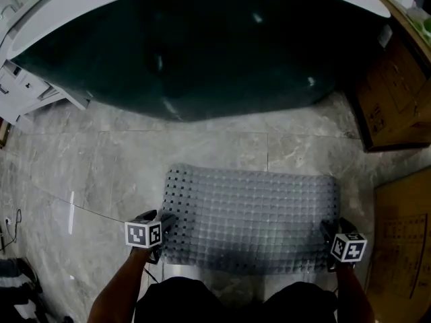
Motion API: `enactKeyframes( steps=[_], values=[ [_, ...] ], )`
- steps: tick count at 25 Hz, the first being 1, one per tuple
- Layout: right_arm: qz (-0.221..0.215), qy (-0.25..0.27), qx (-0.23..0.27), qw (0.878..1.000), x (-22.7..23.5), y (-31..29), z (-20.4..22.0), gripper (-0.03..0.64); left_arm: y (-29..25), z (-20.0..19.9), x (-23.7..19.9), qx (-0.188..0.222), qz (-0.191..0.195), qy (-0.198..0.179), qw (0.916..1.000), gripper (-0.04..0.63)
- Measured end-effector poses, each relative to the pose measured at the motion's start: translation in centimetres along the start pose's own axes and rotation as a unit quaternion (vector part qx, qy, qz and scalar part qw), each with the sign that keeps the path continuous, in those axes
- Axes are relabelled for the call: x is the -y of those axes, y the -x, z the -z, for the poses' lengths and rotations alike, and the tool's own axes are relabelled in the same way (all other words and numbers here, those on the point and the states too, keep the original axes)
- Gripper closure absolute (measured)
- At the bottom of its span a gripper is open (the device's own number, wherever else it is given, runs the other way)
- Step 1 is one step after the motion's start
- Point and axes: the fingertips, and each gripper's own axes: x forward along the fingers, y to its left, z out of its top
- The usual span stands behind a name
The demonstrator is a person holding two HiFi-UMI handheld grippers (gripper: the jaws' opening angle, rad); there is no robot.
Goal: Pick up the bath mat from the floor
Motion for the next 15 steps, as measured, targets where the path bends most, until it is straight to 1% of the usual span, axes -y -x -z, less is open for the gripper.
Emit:
enactKeyframes(
  steps=[3, 5, 10, 13, 15],
  values=[
    [0.015, -0.017, -0.024, 0.999, 1.6, -1.3, 1.3, 0.247, -0.7, 0.5, 0.0, -0.012, 0.004, 0.004, 0.9999, 0.31],
    [0.018, -0.029, -0.029, 0.999, 2.1, -1.7, 1.9, 0.236, -1.2, 0.9, 0.2, -0.021, 0.004, 0.002, 0.9998, 0.31],
    [0.037, -0.017, -0.023, 0.999, 2.0, -1.7, 1.9, 0.235, -1.9, 1.3, 0.1, -0.035, -0.011, -0.006, 0.9993, 0.31],
    [0.043, -0.01, -0.011, 0.999, 1.5, -1.8, 1.6, 0.27, -2.1, 1.4, 0.0, -0.029, -0.022, -0.014, 0.9992, 0.311],
    [0.044, -0.008, -0.007, 0.999, 1.2, -1.7, 1.5, 0.29, -2.1, 1.3, 0.3, -0.021, -0.017, -0.017, 0.9995, 0.318]
  ],
)
